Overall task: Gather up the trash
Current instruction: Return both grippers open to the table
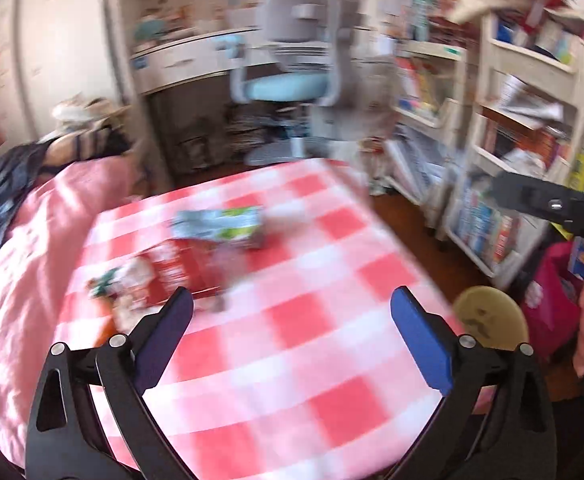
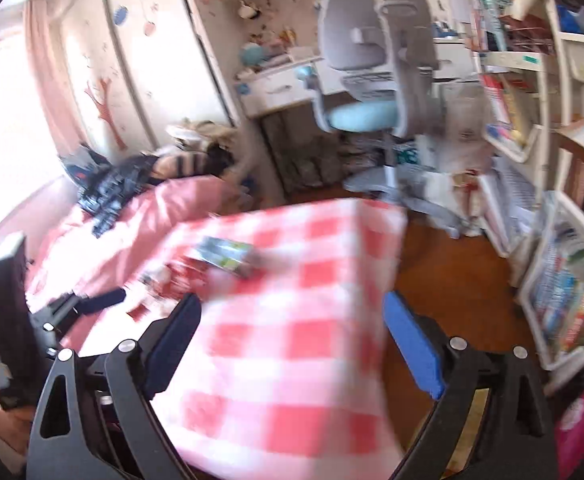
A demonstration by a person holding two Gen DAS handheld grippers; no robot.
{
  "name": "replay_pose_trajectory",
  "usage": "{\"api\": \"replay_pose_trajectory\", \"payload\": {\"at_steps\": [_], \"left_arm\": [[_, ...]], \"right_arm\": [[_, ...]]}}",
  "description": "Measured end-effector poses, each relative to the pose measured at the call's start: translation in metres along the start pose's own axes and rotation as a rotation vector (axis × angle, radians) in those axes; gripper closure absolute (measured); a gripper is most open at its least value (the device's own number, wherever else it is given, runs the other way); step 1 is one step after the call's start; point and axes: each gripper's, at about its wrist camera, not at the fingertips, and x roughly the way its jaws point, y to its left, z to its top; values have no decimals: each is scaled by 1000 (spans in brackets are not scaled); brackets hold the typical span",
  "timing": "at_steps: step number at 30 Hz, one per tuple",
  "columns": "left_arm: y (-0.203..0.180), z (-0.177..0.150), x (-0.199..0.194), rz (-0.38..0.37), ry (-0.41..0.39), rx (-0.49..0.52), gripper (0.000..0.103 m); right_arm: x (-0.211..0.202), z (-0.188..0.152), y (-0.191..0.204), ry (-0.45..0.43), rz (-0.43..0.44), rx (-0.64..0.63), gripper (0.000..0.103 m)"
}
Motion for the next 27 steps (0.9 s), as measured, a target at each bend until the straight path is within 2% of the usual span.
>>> {"api": "replay_pose_trajectory", "payload": {"at_steps": [2,4,5,6,8,11,15,27], "left_arm": [[44,-12,1,71,2,-89,8],[84,-19,10,152,75,-196,8],[100,-20,11,167,93,-245,8],[113,-21,10,165,83,-285,8],[137,-25,5,209,68,-329,8],[157,-30,6,261,83,-341,8],[174,-38,11,261,120,-364,8],[160,-42,13,240,155,-247,8]], "right_arm": [[24,-8,22,72,34,-34,15],[29,-11,42,60,14,-123,15],[33,-13,48,72,20,-141,15],[39,-15,53,98,22,-150,15],[53,-19,66,151,3,-211,15],[61,-26,83,181,-10,-311,14],[68,-34,94,220,-23,-379,14],[87,-39,90,284,-106,-393,14]]}}
